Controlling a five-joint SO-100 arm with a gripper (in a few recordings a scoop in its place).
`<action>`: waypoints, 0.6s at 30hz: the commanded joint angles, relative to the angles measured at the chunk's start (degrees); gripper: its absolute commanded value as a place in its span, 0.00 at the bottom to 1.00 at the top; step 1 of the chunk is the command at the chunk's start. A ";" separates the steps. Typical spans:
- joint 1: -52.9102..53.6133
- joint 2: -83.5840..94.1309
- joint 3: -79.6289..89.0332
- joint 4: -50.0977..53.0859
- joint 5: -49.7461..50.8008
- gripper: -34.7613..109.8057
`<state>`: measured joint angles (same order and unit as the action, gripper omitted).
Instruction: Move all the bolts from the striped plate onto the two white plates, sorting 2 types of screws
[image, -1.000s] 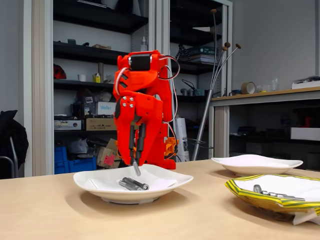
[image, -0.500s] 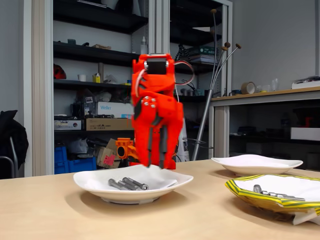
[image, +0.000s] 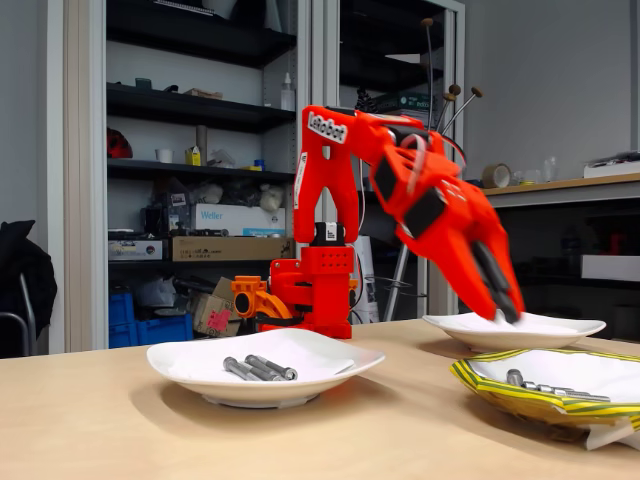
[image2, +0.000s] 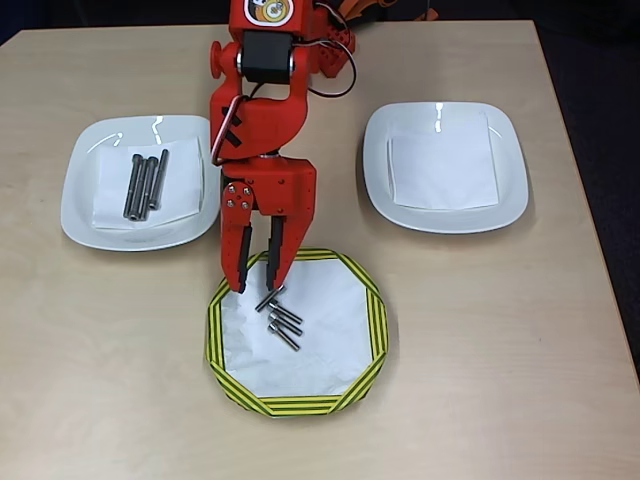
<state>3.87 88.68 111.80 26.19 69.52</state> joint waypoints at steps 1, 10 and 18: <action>-0.97 -1.23 -2.20 -2.72 1.32 0.31; -3.69 -5.98 -2.81 -6.86 3.43 0.31; -4.22 -12.13 -0.70 -16.35 4.66 0.32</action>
<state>0.35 76.99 110.57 12.92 73.39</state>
